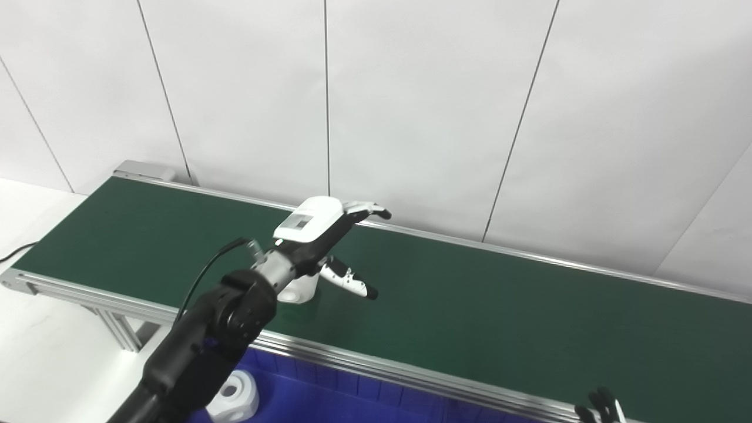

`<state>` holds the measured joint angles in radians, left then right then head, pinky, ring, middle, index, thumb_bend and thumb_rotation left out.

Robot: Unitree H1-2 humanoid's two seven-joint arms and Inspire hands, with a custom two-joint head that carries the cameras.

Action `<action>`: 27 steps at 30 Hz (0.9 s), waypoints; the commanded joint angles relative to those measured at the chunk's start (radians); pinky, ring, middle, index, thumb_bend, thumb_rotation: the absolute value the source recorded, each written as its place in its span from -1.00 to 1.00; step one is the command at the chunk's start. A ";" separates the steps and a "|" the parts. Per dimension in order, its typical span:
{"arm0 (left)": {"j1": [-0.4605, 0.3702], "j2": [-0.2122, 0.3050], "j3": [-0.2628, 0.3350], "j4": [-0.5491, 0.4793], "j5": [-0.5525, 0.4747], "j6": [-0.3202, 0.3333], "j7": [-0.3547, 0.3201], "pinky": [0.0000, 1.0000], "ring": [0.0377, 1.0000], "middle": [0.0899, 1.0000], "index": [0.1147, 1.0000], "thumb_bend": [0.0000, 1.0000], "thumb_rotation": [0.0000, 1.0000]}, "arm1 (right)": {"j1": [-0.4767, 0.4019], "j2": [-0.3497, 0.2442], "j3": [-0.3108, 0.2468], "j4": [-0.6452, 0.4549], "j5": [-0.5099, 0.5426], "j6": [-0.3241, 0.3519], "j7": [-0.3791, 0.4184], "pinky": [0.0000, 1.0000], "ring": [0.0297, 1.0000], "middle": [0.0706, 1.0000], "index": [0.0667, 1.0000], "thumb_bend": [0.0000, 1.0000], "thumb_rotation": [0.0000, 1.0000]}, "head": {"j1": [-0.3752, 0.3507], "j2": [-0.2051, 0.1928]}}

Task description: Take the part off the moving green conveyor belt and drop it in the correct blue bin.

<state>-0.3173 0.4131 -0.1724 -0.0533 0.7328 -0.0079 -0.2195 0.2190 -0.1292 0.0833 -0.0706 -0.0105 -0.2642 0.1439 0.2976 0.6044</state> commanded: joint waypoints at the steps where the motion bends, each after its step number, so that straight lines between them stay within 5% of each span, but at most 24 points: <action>1: -0.059 0.037 -0.018 0.042 0.019 -0.011 -0.016 0.75 0.72 0.70 0.60 0.91 -0.47 | -0.004 0.000 0.000 -0.024 0.011 -0.027 0.003 0.81 0.84 0.94 0.96 0.57 1.00 | -0.006 0.003; 14: -0.151 0.055 -0.134 0.295 0.038 -0.028 -0.054 0.73 0.71 0.66 0.61 1.00 -0.45 | 0.022 0.018 0.018 -0.089 0.008 0.025 0.004 0.80 0.82 0.92 0.92 0.66 0.94 | -0.038 0.035; 27: -0.165 0.107 -0.199 0.342 0.131 -0.017 -0.029 0.68 0.75 0.69 0.63 0.94 -0.49 | 0.031 0.009 0.030 -0.137 0.004 0.059 0.010 0.82 0.82 0.92 0.93 0.64 0.94 | -0.046 0.048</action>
<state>-0.4332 0.4947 -0.3755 0.3044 0.8436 -0.0222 -0.2902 0.2533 -0.1188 0.1124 -0.1658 -0.0112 -0.2033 0.1484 0.2531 0.6535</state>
